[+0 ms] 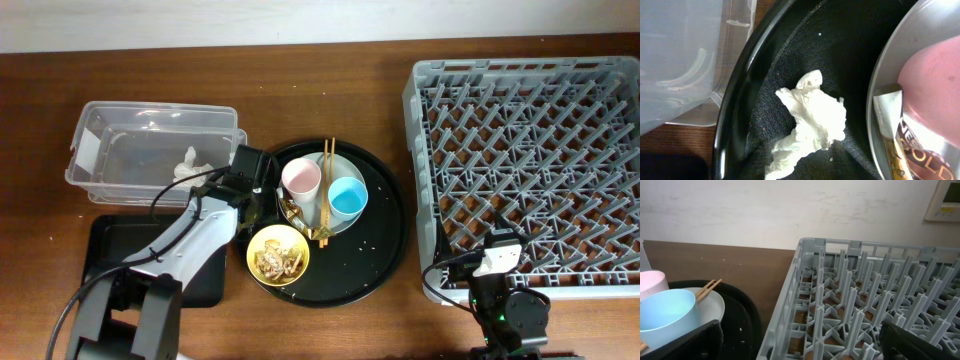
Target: Sort waste into correct bins and load items into the dishwasher rack
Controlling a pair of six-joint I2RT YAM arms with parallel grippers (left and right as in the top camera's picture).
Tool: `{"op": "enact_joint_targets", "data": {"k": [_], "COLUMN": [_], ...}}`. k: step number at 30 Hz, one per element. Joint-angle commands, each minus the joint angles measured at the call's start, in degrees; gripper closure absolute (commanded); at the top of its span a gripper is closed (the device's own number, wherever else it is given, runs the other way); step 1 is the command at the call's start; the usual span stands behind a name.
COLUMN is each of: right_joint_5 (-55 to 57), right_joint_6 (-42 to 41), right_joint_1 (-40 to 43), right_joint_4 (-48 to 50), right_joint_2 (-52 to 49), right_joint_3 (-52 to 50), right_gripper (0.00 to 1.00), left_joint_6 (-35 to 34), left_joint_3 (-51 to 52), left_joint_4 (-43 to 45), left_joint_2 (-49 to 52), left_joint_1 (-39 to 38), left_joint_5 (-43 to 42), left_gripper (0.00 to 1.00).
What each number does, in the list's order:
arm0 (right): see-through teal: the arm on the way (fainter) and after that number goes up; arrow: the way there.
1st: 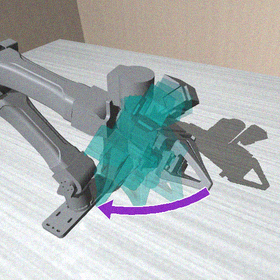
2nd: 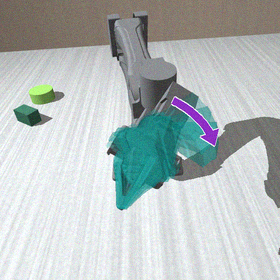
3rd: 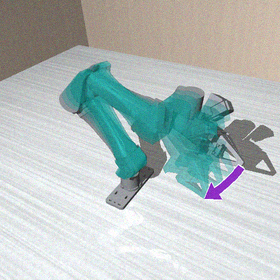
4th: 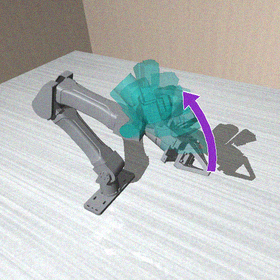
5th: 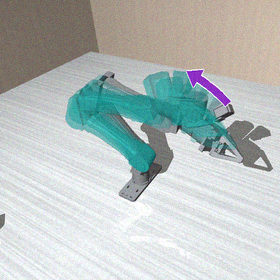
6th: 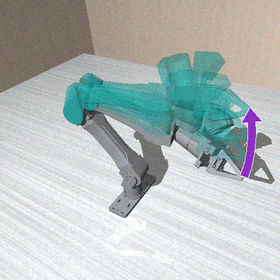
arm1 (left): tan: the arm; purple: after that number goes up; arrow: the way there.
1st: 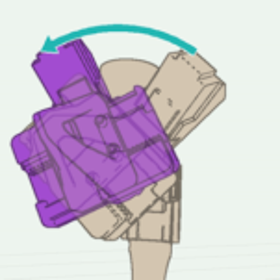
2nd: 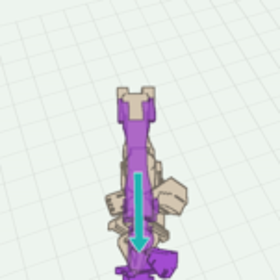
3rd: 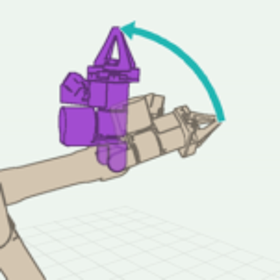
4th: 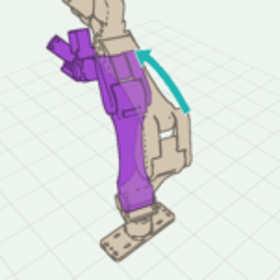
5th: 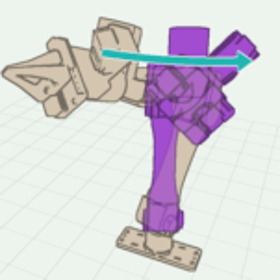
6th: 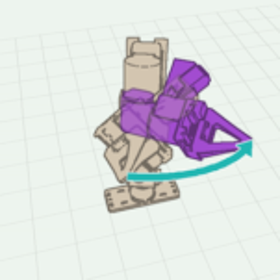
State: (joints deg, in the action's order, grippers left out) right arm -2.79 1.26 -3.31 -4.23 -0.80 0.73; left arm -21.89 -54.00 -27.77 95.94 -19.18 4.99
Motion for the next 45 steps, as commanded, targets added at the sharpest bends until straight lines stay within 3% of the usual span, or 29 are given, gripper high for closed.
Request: {"op": "enact_joint_targets", "data": {"k": [1,24,26,32,34,41,45], "right_joint_5": [0.5,0.5,0.5,0.5,0.5,0.5,0.5], "right_joint_6": [-0.7,-0.7,-0.7,-0.7,-0.7,-0.7,-0.7], "right_joint_1": [0.3,0.3,0.3,0.3,0.3,0.3,0.3], "right_joint_4": [-0.1,-0.1,-0.1,-0.1,-0.1,-0.1,-0.1], "right_joint_2": [0.4,0.4,0.4,0.4,0.4,0.4,0.4], "right_joint_3": [-0.4,-0.4,-0.4,-0.4,-0.4,-0.4,-0.4], "right_gripper": [0.02,0.02,0.02,0.02,0.02,0.02,0.02], "left_joint_6": [0.1,0.1,0.1,0.1,0.1,1.0,1.0], "left_joint_3": [0.6,0.7,0.7,-0.1,-1.9,-11.7,-13.6], "left_joint_4": [1.2,3.2,3.8,3.5,1.9,-5.7,-7.0], "left_joint_2": [-0.3,2.8,3.9,3.6,2.0,-10.0,-16.3], "left_joint_1": [-0.2,-0.7,-0.7,-0.7,-0.7,-0.6,-0.4], "left_joint_5": [0.8,-0.2,-0.2,-0.2,-0.2,0.0,5.1], "left_gripper": [0.53,0.54,0.69,0.8,0.88,0.94,0.95]}}
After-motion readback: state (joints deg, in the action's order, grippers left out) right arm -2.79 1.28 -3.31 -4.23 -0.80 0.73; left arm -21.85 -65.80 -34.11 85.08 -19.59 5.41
